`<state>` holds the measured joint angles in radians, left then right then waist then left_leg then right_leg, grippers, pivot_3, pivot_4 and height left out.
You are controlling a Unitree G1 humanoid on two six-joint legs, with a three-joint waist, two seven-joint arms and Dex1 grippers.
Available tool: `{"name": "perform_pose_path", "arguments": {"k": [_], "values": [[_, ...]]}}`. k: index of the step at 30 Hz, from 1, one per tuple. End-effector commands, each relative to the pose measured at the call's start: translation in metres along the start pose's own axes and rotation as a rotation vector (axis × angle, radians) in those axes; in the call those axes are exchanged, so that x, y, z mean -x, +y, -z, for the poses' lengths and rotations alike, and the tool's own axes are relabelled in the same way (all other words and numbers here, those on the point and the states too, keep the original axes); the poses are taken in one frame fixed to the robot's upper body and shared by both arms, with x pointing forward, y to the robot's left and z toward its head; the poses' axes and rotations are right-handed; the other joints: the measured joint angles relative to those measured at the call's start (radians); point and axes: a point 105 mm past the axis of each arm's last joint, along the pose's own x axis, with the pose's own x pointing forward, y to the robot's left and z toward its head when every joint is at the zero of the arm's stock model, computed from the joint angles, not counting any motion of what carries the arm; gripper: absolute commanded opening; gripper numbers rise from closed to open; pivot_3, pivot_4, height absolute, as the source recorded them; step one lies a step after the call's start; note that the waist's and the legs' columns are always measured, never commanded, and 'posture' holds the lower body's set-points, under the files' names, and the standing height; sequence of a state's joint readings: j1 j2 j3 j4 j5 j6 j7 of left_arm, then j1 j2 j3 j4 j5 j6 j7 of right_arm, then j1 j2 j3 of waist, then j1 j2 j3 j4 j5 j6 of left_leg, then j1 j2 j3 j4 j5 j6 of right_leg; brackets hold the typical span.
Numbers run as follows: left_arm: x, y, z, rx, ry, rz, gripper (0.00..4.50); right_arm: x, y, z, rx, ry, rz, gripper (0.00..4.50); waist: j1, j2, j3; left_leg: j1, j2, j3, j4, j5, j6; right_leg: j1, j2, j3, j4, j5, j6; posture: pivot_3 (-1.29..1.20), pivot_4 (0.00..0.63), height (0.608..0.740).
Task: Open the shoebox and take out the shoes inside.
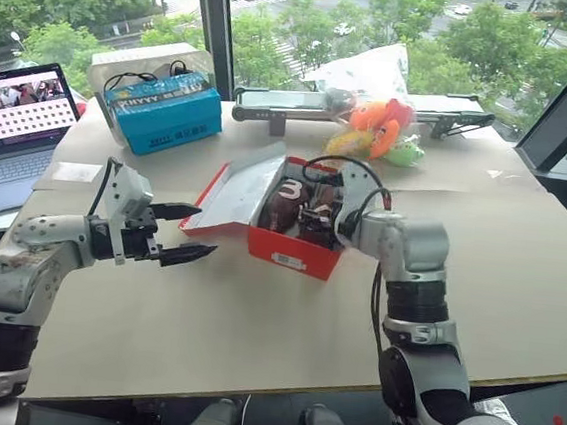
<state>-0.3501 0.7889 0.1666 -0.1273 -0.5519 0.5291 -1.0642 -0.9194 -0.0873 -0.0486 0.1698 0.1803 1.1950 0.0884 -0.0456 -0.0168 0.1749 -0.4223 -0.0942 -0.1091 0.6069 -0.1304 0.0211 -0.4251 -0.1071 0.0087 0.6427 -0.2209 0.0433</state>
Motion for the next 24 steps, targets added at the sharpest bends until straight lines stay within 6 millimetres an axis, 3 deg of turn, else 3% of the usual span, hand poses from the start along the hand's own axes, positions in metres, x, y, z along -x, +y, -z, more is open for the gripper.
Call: {"name": "perform_pose_path", "arguments": {"k": [1,3,9,13,20,24], "values": [[0.0,-0.003,-0.009,-0.029,-0.027,0.007,4.5,-0.01,0.006,0.009,-0.016,0.033,-0.032,4.24,0.0,0.0,0.0,0.0,0.0,0.0,0.0,-0.001,-0.002,0.0,0.0,0.0,0.0,0.0,0.0,0.0,0.15,0.74],[-0.001,-0.003,-0.01,-0.029,-0.031,0.006,4.5,-0.013,0.005,0.012,-0.017,0.041,-0.032,3.74,-0.001,-0.001,0.0,0.001,0.0,0.0,0.0,-0.001,-0.002,0.001,0.0,0.0,0.0,0.0,0.0,0.0,0.15,0.74],[-0.002,-0.002,-0.012,-0.031,-0.042,-0.001,4.5,-0.016,0.003,0.012,-0.015,0.044,-0.031,1.7,-0.004,-0.001,-0.001,0.002,0.001,0.0,0.0,-0.001,-0.002,0.002,0.001,0.0,-0.001,0.0,0.001,0.0,0.15,0.74],[-0.002,-0.001,-0.013,-0.031,-0.047,-0.005,4.5,-0.016,0.001,0.013,-0.011,0.05,-0.032,0.69,-0.004,-0.001,-0.001,0.002,0.002,0.0,0.0,-0.001,-0.002,0.002,0.001,0.0,-0.001,0.0,0.001,0.0,0.15,0.74],[-0.003,0.0,-0.013,-0.033,-0.052,-0.009,4.5,-0.015,-0.003,0.007,-0.01,0.038,-0.027,0.69,-0.004,-0.001,-0.001,0.002,0.002,0.0,0.0,-0.001,-0.002,0.002,0.001,0.0,-0.001,0.0,0.001,0.0,0.15,0.74],[-0.005,0.001,-0.013,-0.034,-0.052,-0.005,4.5,-0.002,-0.005,-0.033,-0.014,-0.096,0.005,0.69,-0.005,-0.001,-0.001,0.002,0.002,0.001,0.0,-0.001,-0.002,0.001,0.001,0.0,-0.001,0.0,0.001,0.0,0.15,0.74]]}}
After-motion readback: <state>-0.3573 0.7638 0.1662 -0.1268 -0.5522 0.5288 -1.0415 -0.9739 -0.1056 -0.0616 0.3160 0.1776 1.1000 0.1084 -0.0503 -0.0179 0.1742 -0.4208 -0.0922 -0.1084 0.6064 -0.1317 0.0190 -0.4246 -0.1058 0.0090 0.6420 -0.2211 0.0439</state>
